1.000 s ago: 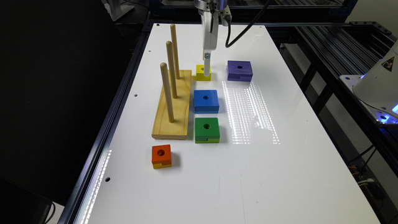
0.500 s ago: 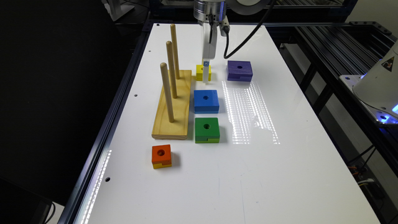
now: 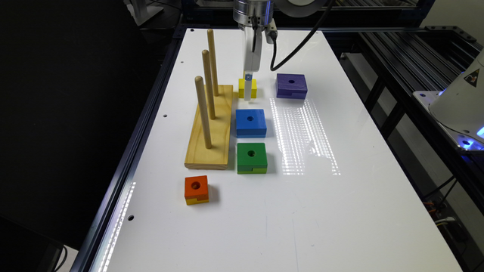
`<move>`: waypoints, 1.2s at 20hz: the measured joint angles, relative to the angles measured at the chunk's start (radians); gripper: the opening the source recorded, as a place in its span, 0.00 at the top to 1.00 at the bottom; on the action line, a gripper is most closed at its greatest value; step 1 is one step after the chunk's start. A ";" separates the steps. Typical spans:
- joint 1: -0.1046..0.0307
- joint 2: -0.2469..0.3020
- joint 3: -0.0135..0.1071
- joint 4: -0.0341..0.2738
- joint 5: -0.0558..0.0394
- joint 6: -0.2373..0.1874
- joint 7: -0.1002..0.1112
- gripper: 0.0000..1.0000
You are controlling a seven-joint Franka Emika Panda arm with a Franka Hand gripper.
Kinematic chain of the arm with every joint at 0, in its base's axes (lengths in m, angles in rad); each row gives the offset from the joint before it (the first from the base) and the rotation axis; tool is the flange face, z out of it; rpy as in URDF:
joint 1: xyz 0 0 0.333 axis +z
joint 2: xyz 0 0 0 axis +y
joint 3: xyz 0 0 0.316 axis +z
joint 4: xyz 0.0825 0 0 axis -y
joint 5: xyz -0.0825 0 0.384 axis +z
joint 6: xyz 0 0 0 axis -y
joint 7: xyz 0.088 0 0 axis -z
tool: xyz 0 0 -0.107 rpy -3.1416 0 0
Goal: Pick up yellow block.
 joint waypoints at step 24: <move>0.000 0.041 0.001 0.029 -0.0003 0.013 0.001 0.00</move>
